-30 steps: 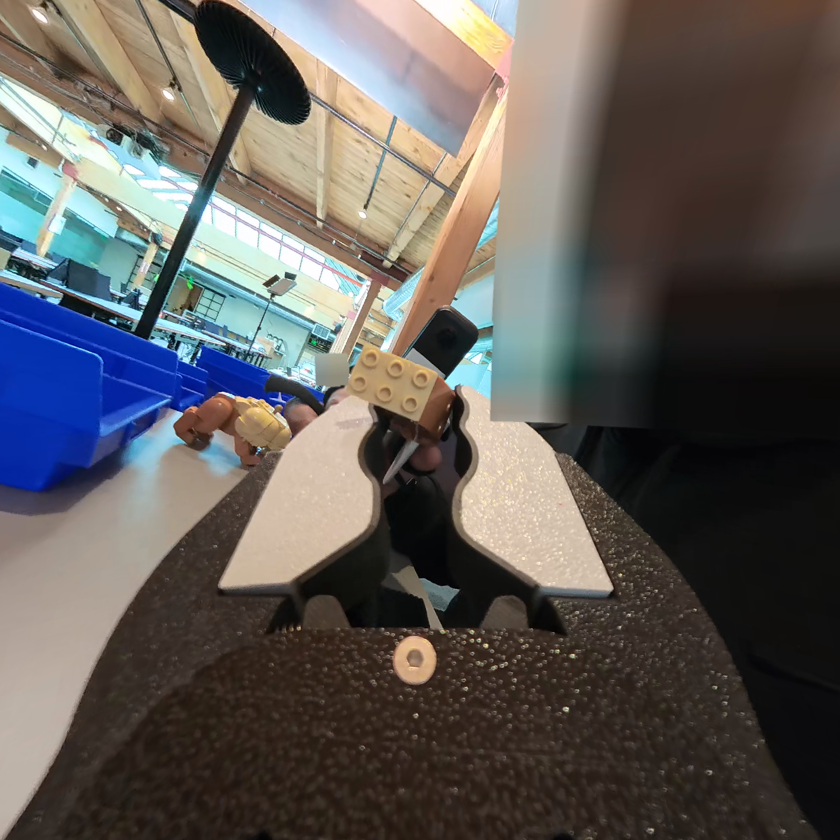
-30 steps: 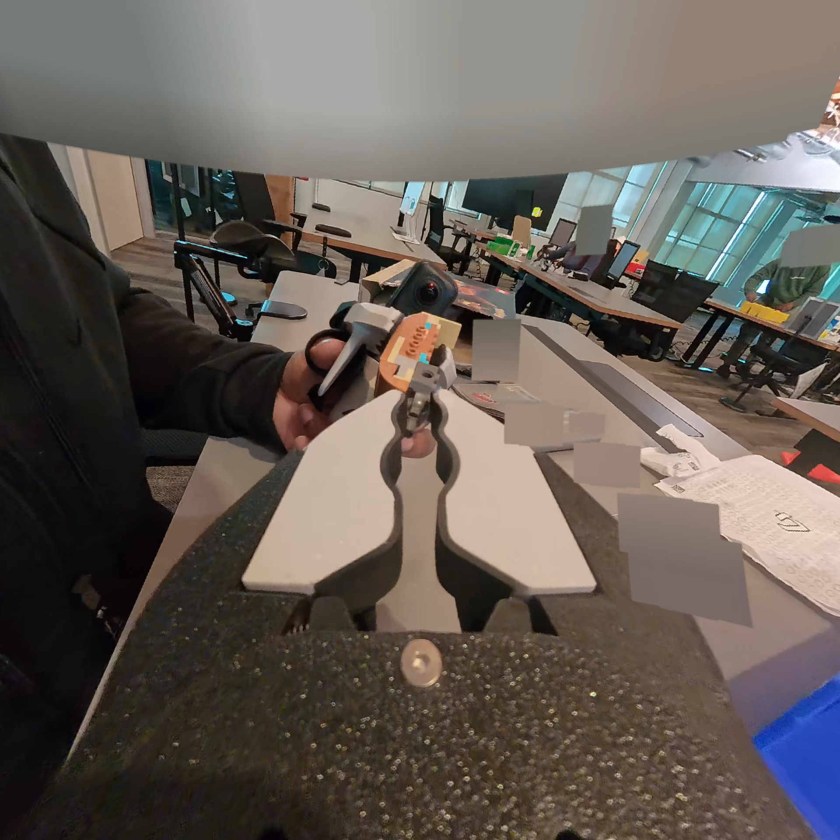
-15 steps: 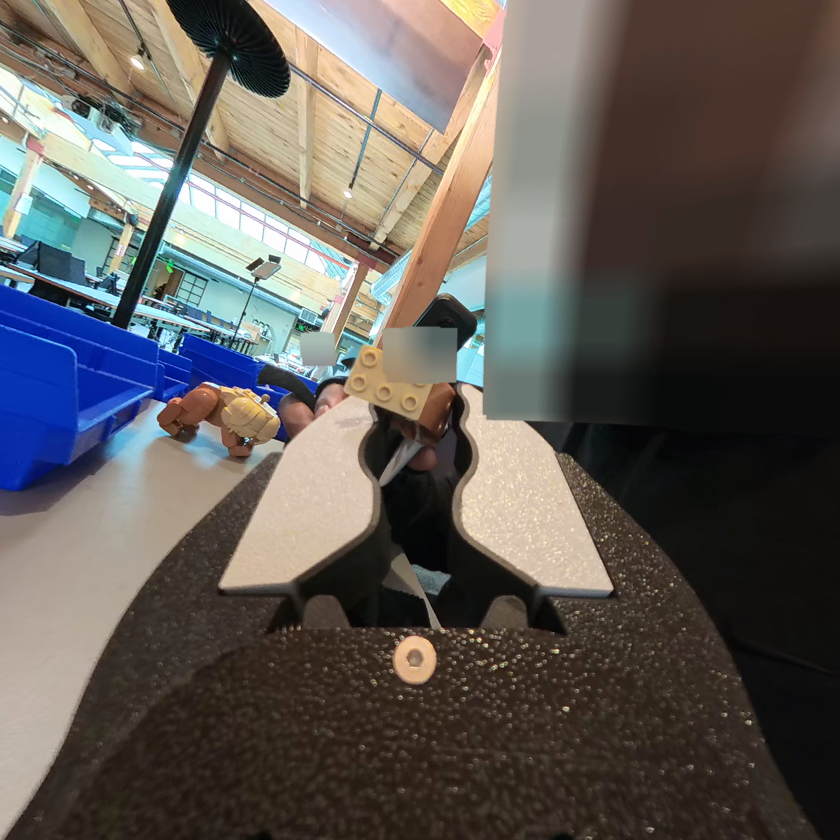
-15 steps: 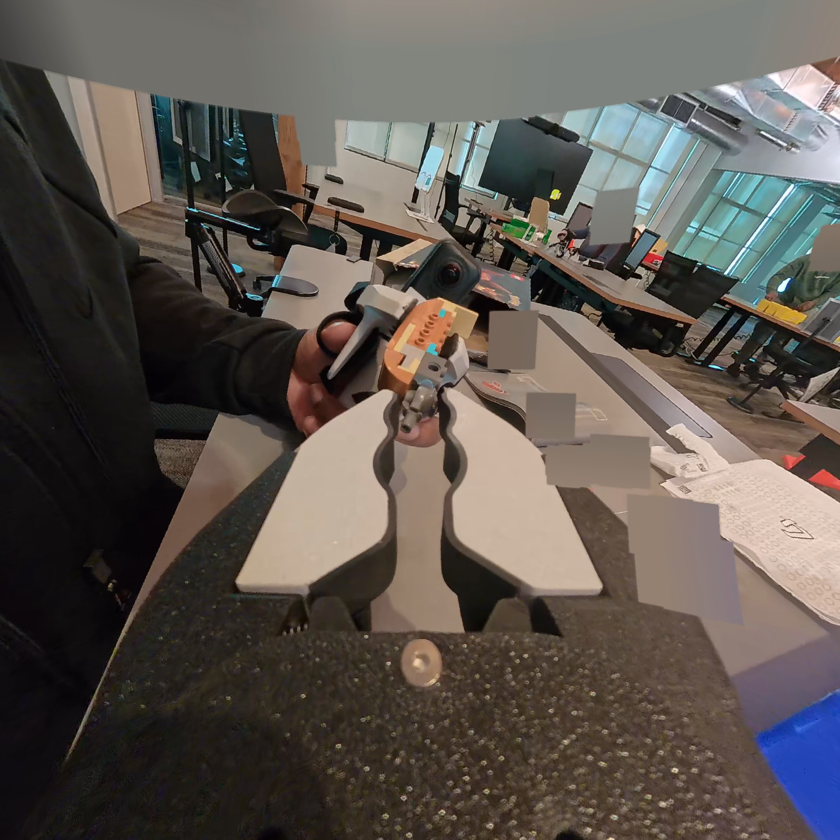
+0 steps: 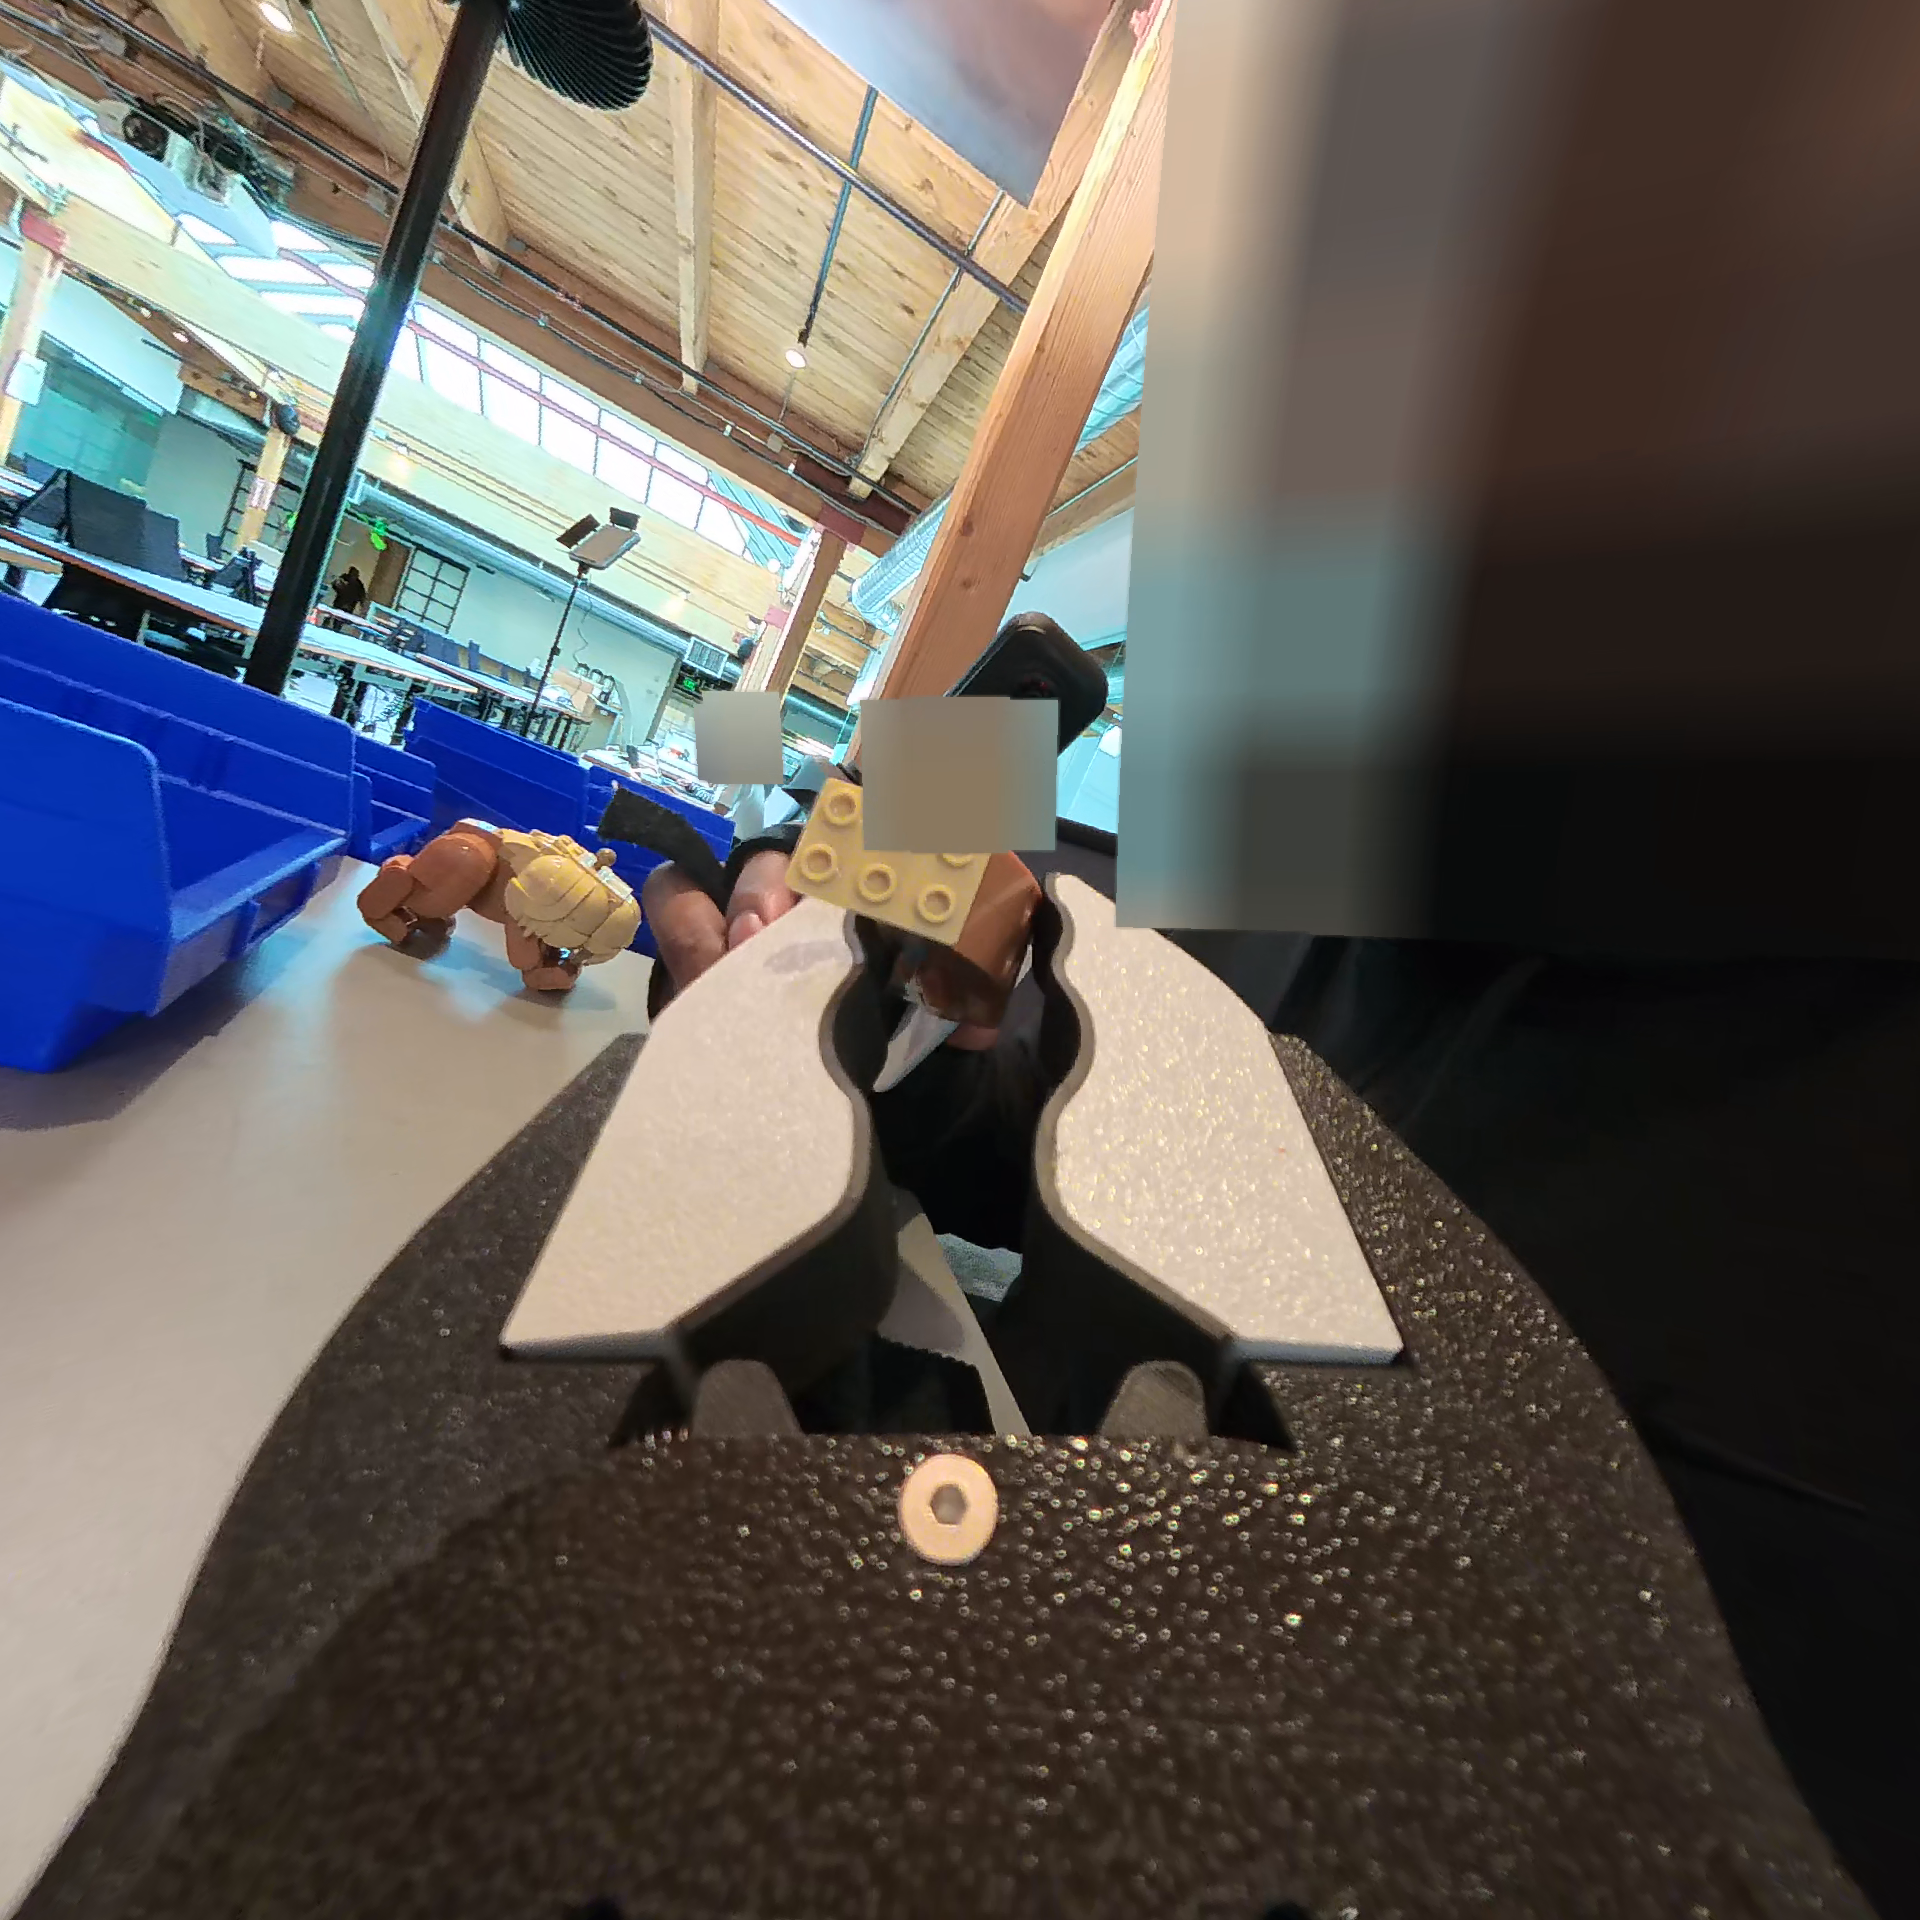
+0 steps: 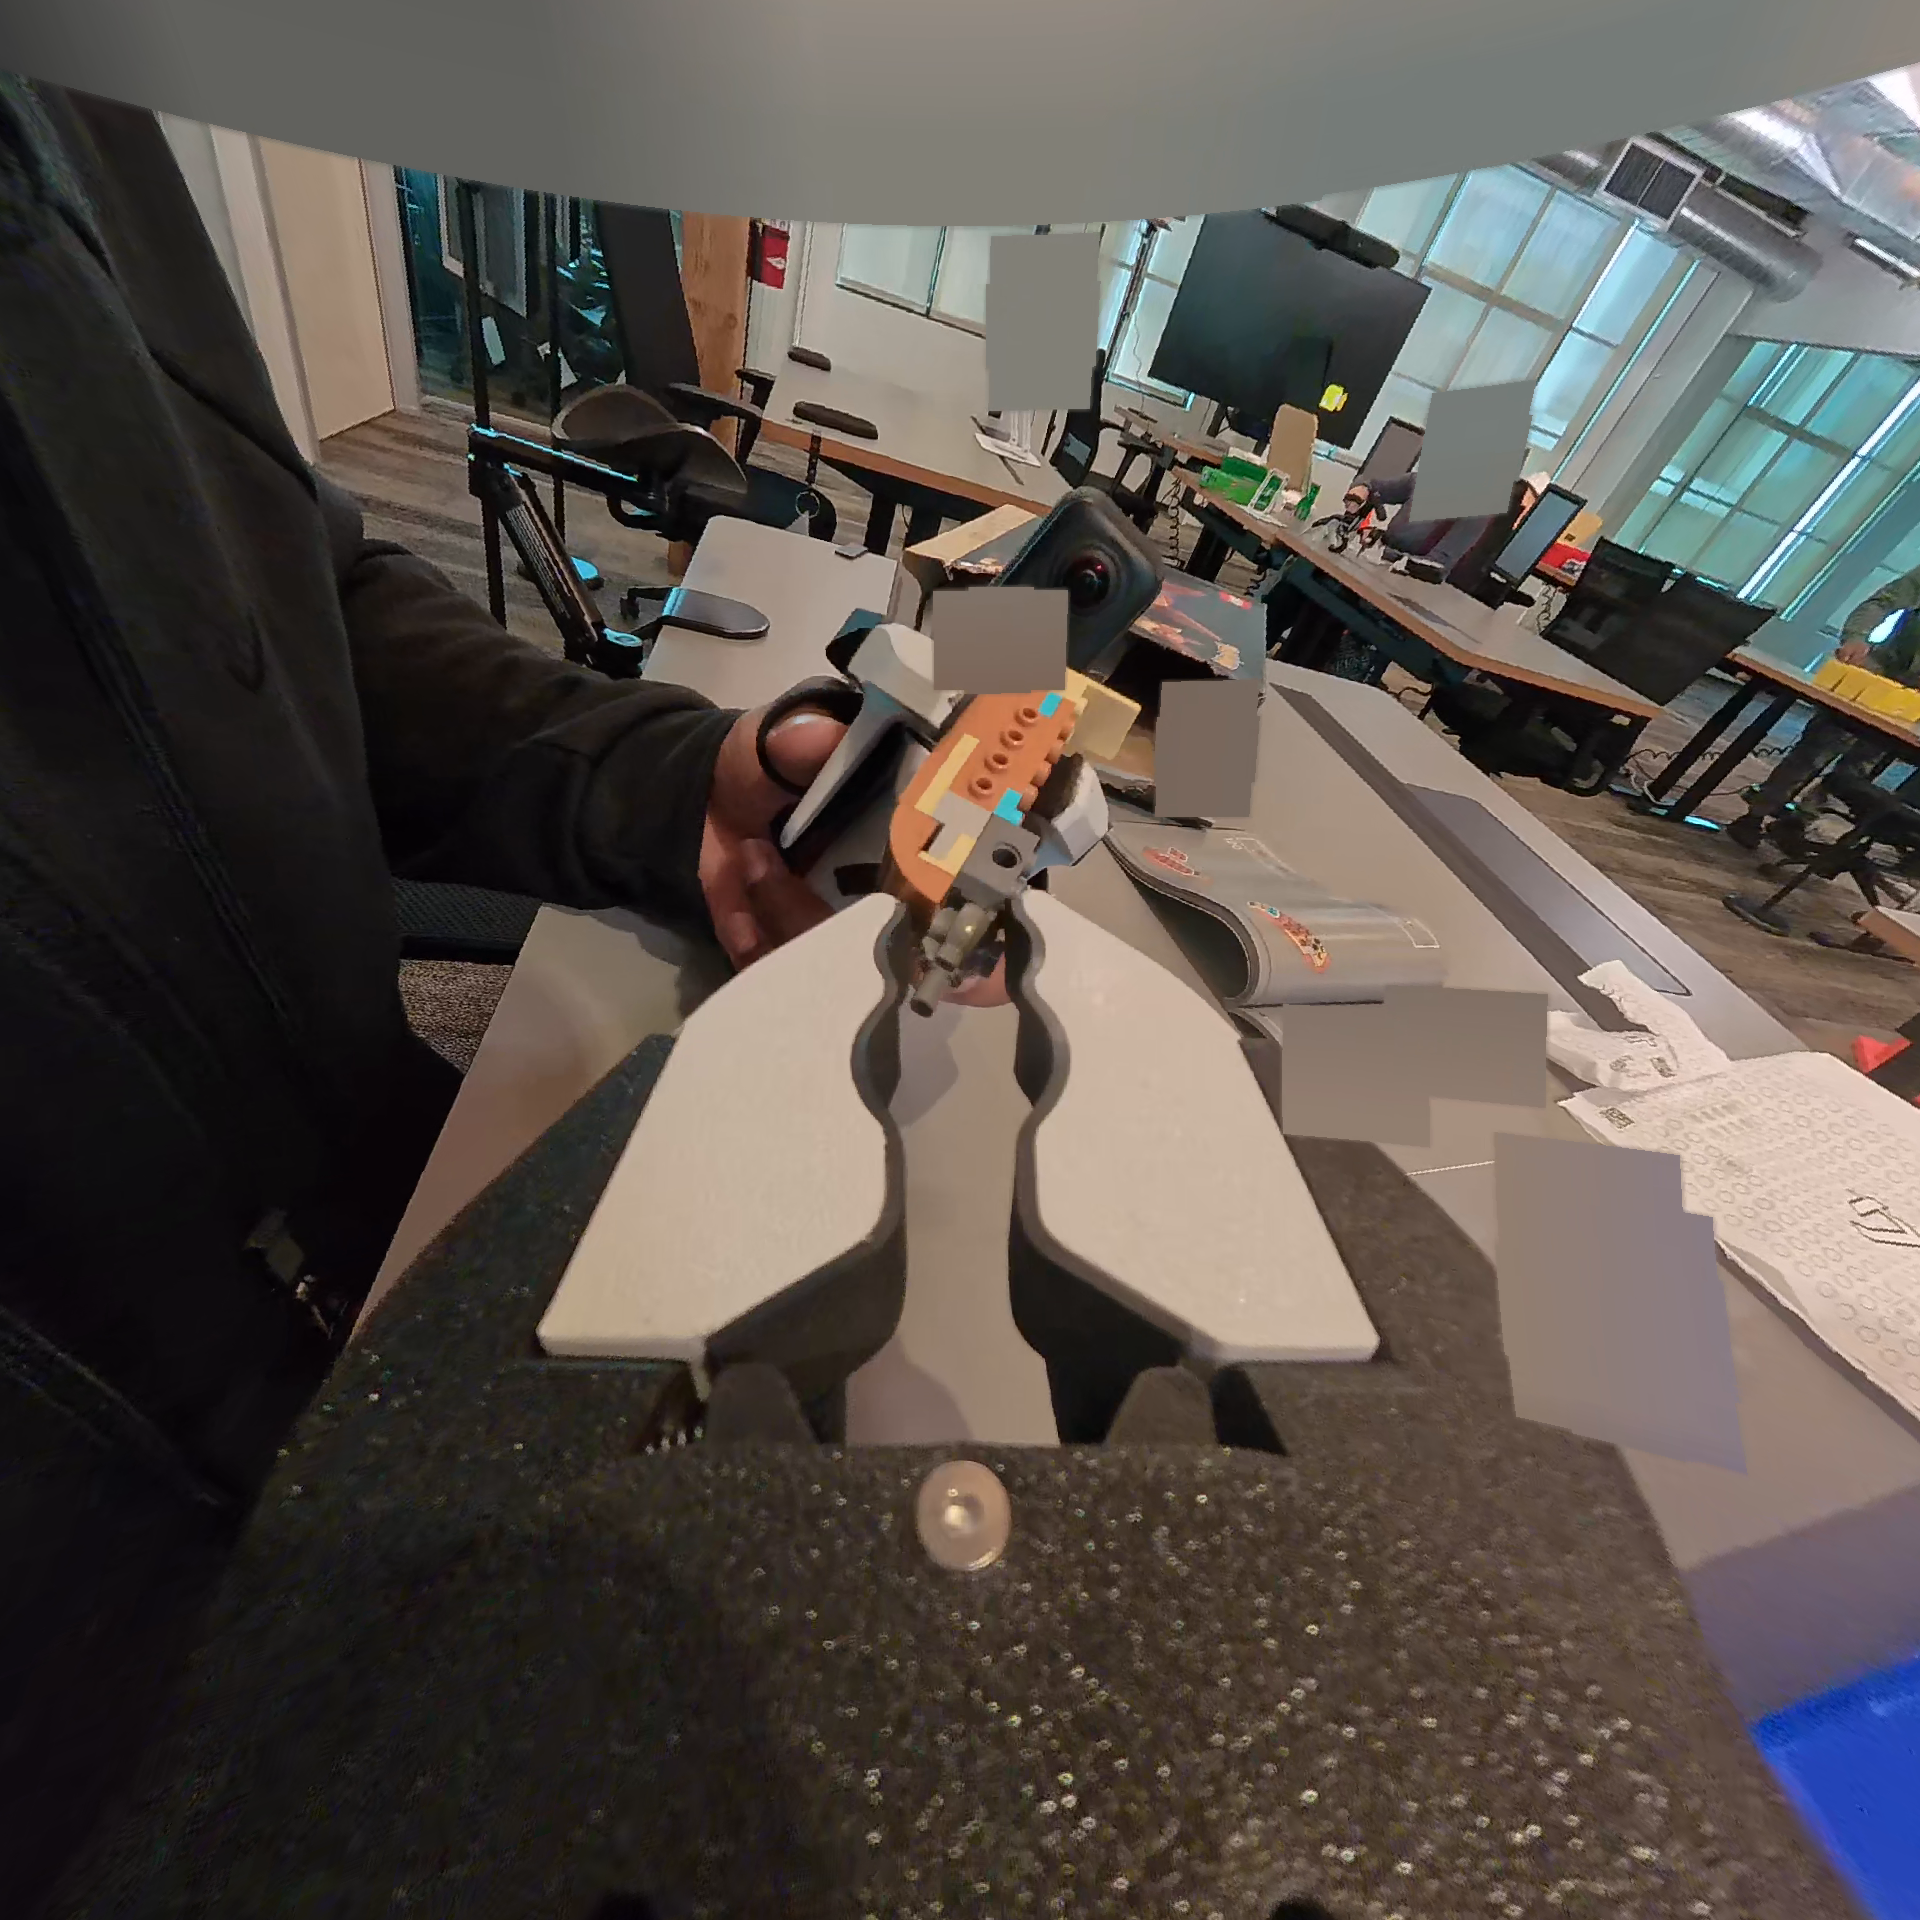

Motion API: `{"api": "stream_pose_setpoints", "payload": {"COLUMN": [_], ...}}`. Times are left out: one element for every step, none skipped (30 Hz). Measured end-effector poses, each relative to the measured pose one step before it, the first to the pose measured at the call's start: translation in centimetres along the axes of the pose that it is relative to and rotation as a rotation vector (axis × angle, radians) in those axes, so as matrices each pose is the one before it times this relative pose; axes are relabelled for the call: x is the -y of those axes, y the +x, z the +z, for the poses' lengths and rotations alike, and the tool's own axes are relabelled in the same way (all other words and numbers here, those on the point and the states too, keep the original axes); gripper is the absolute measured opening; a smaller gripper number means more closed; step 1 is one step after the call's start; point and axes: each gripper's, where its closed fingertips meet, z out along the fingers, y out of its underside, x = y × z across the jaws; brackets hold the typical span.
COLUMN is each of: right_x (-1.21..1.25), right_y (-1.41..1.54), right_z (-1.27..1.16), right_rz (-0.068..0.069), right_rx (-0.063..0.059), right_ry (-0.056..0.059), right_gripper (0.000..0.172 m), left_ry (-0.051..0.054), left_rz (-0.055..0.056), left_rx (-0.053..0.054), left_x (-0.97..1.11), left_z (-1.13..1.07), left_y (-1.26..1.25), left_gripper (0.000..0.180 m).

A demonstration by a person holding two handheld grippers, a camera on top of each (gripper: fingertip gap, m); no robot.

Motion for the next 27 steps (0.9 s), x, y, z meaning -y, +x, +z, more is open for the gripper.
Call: {"api": "stream_pose_setpoints", "payload": {"right_x": [-0.02,-0.001,-0.004,-0.007,-0.006,0.016,-0.005,-0.021,-0.02,-0.027,0.009,0.026,0.002,-0.023,-0.019,-0.015,-0.018,-0.029,-0.017,-0.009,-0.036,-0.019,0.061,0.176,0.263,0.219,0.091], "right_y": [0.012,-0.013,-0.017,-0.009,-0.002,-0.01,-0.013,-0.036,-0.041,-0.034,-0.029,-0.021,-0.02,0.0,0.011,0.01,0.014,0.018,0.005,0.021,0.069,0.111,0.117,0.158,0.154,0.083,0.085], "right_z": [0.015,0.005,0.004,0.017,0.017,-0.005,-0.004,-0.006,-0.012,-0.001,0.0,0.002,0.015,0.008,0.01,0.005,0.003,0.018,0.005,0.009,-0.001,0.008,0.005,0.013,0.006,-0.024,-0.032], "right_rz": [0.0008,0.0012,-0.0001,-0.0016,-0.0005,0.0012,0.0016,0.0015,0.0008,-0.0001,-0.0012,-0.0005,0.0,-0.001,-0.0014,-0.0007,-0.0007,-0.0019,-0.002,-0.0011,-0.0008,-0.0013,-0.0011,0.0006,0.0024,0.0034,0.0034], "right_rx": [0.0003,0.002,0.0011,-0.0005,0.0004,0.0017,0.0022,0.0028,0.0029,0.0021,0.001,0.0005,0.0008,-0.0004,-0.001,-0.001,-0.0013,-0.0019,-0.0017,-0.0016,-0.0046,-0.0085,-0.0103,-0.0138,-0.0145,-0.0072,-0.0047], "right_ry": [-0.0004,0.0003,0.0004,-0.0005,0.0002,0.001,0.0003,-0.0006,-0.0006,-0.0015,-0.0007,0.0009,-0.0003,-0.0014,-0.0011,-0.0006,-0.0008,-0.0013,-0.0004,-0.0001,-0.0012,0.0008,0.0069,0.0139,0.0191,0.0154,0.0068], "right_gripper": [0.016,0.017,0.017,0.017,0.017,0.017,0.017,0.017,0.017,0.017,0.017,0.017,0.017,0.017,0.017,0.017,0.017,0.017,0.017,0.017,0.017,0.017,0.017,0.017,0.017,0.017,0.018], "left_ry": [-0.0013,-0.0038,-0.0035,-0.0012,0.0018,0.0012,0.0007,-0.0018,-0.0015,-0.0013,-0.0002,0.0021,0.002,0.0007,0.0012,0.0016,0.0005,0.0011,0.0005,0.0004,0.0016,0.0047,0.0081,0.0178,0.0305,0.0212,0.0079], "left_rz": [-0.0005,-0.0009,0.0016,-0.0009,-0.0035,-0.0047,-0.0033,-0.0041,-0.0025,-0.0008,-0.0002,-0.0008,-0.0021,-0.0008,0.0003,-0.0007,-0.0018,-0.0002,0.0002,-0.0001,0.0001,-0.0004,-0.0034,-0.0022,0.0024,-0.0048,-0.0106], "left_rx": [0.0025,-0.0001,-0.0004,0.0003,-0.0008,-0.0028,-0.0013,-0.0019,-0.0011,-0.0008,-0.0005,-0.0022,-0.0025,0.0,0.0016,0.0013,-0.0001,0.0024,0.0017,0.0007,0.0034,0.0068,0.0028,-0.0012,-0.0067,-0.0093,-0.0052], "left_x": [-0.017,-0.047,-0.038,-0.016,0.001,-0.002,-0.017,-0.037,-0.048,-0.043,-0.022,0.014,0.009,0.0,0.01,0.004,-0.011,0.012,0.001,0.005,0.005,0.046,0.099,0.219,0.353,0.218,0.053], "left_z": [-0.001,-0.01,0.002,-0.009,-0.006,0.0,0.016,0.012,0.014,0.017,0.012,0.016,0.021,0.008,0.014,0.011,0.003,-0.009,0.009,-0.005,-0.005,-0.031,-0.034,-0.01,-0.009,0.03,0.021], "left_y": [-0.036,0.012,0.025,0.003,0.0,0.015,0.009,0.008,0.017,0.019,0.011,0.036,0.026,-0.005,-0.017,-0.027,-0.001,-0.034,-0.017,-0.002,-0.046,-0.113,-0.074,-0.022,0.078,0.087,-0.011], "left_gripper": [0.026,0.026,0.026,0.026,0.026,0.026,0.026,0.026,0.026,0.026,0.026,0.026,0.026,0.026,0.026,0.026,0.026,0.026,0.026,0.026,0.026,0.026,0.026,0.026,0.026,0.026,0.026]}}
